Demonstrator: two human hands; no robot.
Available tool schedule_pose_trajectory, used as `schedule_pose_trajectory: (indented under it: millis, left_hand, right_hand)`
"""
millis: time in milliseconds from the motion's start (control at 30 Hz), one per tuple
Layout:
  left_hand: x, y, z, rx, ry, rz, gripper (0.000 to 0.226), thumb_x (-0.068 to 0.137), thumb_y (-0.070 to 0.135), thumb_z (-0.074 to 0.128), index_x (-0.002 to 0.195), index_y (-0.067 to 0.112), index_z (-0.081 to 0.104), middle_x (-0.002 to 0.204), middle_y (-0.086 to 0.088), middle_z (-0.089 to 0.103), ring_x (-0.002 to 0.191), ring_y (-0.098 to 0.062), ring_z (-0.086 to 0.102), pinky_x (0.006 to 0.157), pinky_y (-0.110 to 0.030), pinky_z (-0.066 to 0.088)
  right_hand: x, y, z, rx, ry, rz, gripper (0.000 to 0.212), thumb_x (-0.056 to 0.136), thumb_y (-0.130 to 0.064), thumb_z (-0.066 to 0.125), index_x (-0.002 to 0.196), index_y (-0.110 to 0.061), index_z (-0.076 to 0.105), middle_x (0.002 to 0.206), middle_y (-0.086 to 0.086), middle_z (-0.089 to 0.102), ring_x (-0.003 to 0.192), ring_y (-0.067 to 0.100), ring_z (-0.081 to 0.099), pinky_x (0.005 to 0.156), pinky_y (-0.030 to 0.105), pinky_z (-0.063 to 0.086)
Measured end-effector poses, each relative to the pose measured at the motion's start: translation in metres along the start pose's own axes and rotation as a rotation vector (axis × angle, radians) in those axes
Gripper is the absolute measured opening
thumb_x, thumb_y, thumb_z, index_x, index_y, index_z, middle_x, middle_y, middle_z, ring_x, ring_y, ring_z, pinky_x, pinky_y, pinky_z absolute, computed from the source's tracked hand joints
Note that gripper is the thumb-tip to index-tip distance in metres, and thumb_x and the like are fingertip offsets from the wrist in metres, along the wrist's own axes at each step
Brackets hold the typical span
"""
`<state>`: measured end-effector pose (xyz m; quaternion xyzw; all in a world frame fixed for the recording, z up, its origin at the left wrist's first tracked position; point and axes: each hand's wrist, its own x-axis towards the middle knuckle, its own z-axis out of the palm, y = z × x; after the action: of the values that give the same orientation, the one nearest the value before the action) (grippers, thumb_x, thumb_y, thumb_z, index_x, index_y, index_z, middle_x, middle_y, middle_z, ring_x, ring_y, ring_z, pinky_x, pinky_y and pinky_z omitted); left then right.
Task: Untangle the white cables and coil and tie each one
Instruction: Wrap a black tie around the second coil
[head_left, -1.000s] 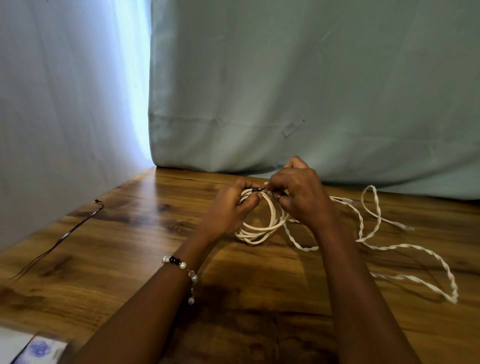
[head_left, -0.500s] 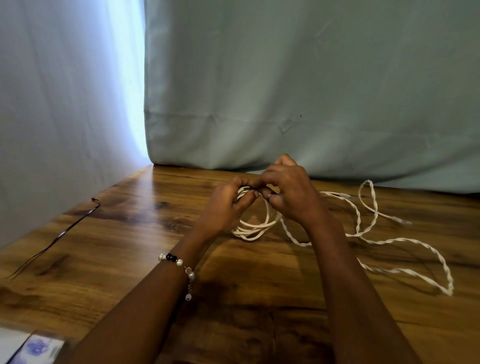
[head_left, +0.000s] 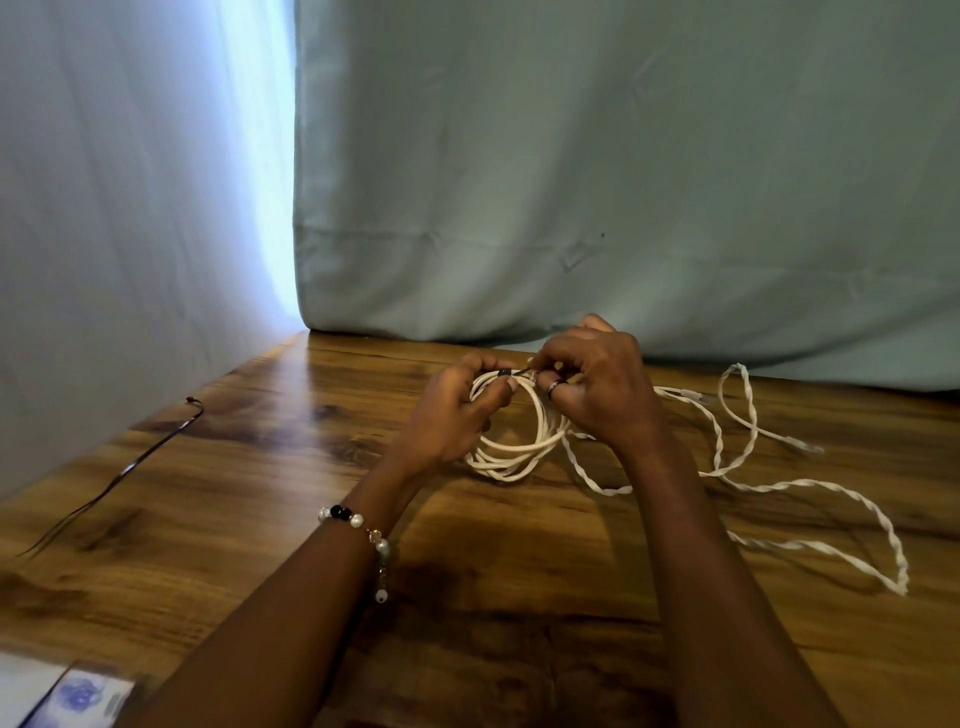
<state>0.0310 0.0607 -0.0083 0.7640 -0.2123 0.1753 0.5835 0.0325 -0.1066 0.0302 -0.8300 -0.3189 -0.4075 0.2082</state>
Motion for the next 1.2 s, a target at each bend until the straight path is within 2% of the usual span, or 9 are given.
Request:
schedule_pose_trajectory:
  millis: [67, 200, 333, 567, 767, 900, 1067, 1200]
  left_hand:
    - [-0.0005, -0.0001, -0.0002, 0.014, 0.004, 0.000, 0.016, 0.094, 0.014, 0.058, 0.110, 0.014, 0.061, 0.076, 0.007, 0.060, 0.056, 0.005, 0.054, 0.051, -0.017, 0.043]
    - [-0.0008, -0.0018, -0.0015, 0.039, 0.018, 0.008, 0.016, 0.094, 0.018, 0.059, 0.109, 0.017, 0.062, 0.077, 0.009, 0.062, 0.062, -0.004, 0.055, 0.053, -0.024, 0.045]
    - [-0.0008, -0.0011, -0.0013, 0.068, 0.004, 0.023, 0.019, 0.094, 0.017, 0.058, 0.113, 0.014, 0.061, 0.081, 0.009, 0.061, 0.063, 0.006, 0.058, 0.053, -0.019, 0.045]
    - [0.0000, -0.0039, -0.0022, 0.129, 0.030, 0.032, 0.019, 0.094, 0.018, 0.060, 0.112, 0.015, 0.062, 0.081, 0.012, 0.061, 0.058, 0.008, 0.057, 0.052, -0.013, 0.043]
    - [-0.0003, -0.0035, -0.0010, 0.140, 0.008, 0.061, 0.015, 0.093, 0.015, 0.060, 0.108, 0.020, 0.061, 0.082, 0.011, 0.062, 0.063, 0.009, 0.059, 0.051, -0.013, 0.044]
    - [0.0003, -0.0067, -0.0028, 0.203, -0.012, 0.086, 0.020, 0.093, 0.015, 0.061, 0.112, 0.014, 0.063, 0.081, 0.014, 0.062, 0.063, 0.011, 0.057, 0.054, -0.006, 0.039]
    - [0.0003, -0.0072, -0.0026, 0.221, -0.004, 0.106, 0.021, 0.092, 0.014, 0.061, 0.113, 0.011, 0.063, 0.079, 0.016, 0.060, 0.059, 0.013, 0.056, 0.053, -0.004, 0.039]
    - [-0.0004, -0.0079, 0.0009, 0.282, -0.008, 0.133, 0.024, 0.092, 0.017, 0.062, 0.116, 0.014, 0.063, 0.086, 0.013, 0.062, 0.070, 0.013, 0.057, 0.058, -0.004, 0.040]
  right_hand:
    - [0.0006, -0.0015, 0.0009, -0.033, -0.011, -0.029, 0.007, 0.068, -0.001, 0.073, 0.072, -0.006, 0.073, 0.067, 0.006, 0.067, 0.069, 0.022, 0.053, 0.052, 0.028, 0.040]
    - [0.0010, -0.0041, 0.0057, -0.101, -0.032, -0.083, 0.007, 0.066, 0.001, 0.073, 0.071, -0.004, 0.071, 0.066, 0.008, 0.064, 0.070, 0.025, 0.051, 0.052, 0.028, 0.036]
    - [0.0019, -0.0034, 0.0077, -0.131, -0.058, -0.091, 0.007, 0.068, 0.000, 0.073, 0.074, -0.004, 0.073, 0.068, 0.008, 0.064, 0.073, 0.024, 0.050, 0.053, 0.028, 0.034]
    - [0.0033, -0.0028, 0.0099, -0.101, -0.125, -0.072, 0.010, 0.068, -0.001, 0.075, 0.077, -0.005, 0.076, 0.071, 0.008, 0.066, 0.075, 0.025, 0.053, 0.057, 0.028, 0.034]
    - [0.0016, -0.0003, 0.0078, -0.015, -0.084, 0.005, 0.012, 0.067, -0.002, 0.074, 0.078, -0.008, 0.076, 0.069, 0.007, 0.068, 0.074, 0.024, 0.053, 0.058, 0.027, 0.036]
    - [0.0006, -0.0029, 0.0089, -0.003, -0.104, 0.037, 0.010, 0.068, -0.004, 0.075, 0.077, -0.009, 0.076, 0.069, 0.006, 0.068, 0.073, 0.020, 0.052, 0.060, 0.025, 0.032]
    - [0.0009, -0.0017, 0.0076, 0.023, -0.107, 0.073, 0.010, 0.068, -0.004, 0.076, 0.078, -0.008, 0.077, 0.069, 0.008, 0.068, 0.074, 0.021, 0.054, 0.059, 0.028, 0.039]
    - [0.0023, -0.0047, 0.0086, 0.062, -0.082, 0.064, 0.010, 0.065, -0.004, 0.077, 0.075, -0.007, 0.076, 0.067, 0.008, 0.068, 0.071, 0.021, 0.056, 0.058, 0.030, 0.045]
